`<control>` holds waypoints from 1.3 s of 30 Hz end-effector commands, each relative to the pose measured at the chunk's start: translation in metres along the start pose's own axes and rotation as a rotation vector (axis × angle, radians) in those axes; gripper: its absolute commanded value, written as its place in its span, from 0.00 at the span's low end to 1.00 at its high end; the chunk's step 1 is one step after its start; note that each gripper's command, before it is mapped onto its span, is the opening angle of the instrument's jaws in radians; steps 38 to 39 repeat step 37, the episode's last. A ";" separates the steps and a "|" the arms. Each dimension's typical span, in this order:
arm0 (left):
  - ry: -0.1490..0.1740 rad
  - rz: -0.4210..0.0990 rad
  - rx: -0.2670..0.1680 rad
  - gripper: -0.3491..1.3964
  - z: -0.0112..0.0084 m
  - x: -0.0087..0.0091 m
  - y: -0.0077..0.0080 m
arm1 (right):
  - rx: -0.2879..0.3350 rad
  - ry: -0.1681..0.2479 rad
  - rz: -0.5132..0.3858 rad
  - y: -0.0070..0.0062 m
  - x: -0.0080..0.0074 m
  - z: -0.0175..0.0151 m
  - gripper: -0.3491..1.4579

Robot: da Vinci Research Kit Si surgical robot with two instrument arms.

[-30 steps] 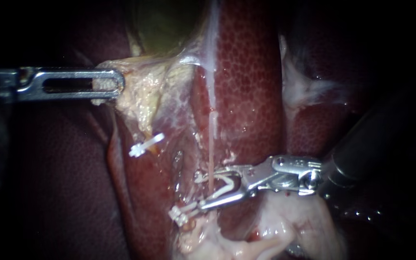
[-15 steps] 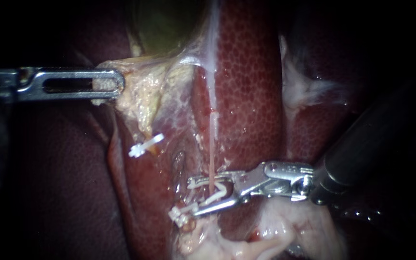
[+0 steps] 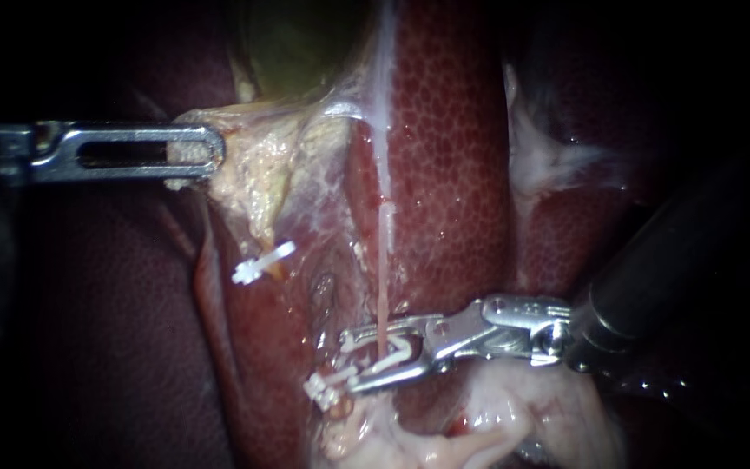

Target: Clipping first clip right tube

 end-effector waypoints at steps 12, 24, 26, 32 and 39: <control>0.000 0.000 0.000 0.00 0.0000 0.0000 0.0000 | 0.026 -0.033 0.003 -0.0002 0.0002 -0.0007 0.00; 0.000 0.000 0.000 0.00 0.0000 0.0000 0.0000 | 0.021 -0.057 0.031 -0.0002 0.0006 -0.0011 0.00; 0.000 0.000 0.000 0.00 0.0000 0.0000 0.0000 | 0.022 -0.057 0.031 -0.0003 0.0006 -0.0011 0.00; 0.000 0.000 0.000 0.00 0.0000 0.0000 0.0000 | 0.026 -0.058 0.031 -0.0004 0.0006 -0.0011 0.00; 0.000 0.000 0.000 0.00 0.0000 0.0000 0.0000 | 0.030 -0.059 0.030 -0.0005 0.0006 -0.0010 0.00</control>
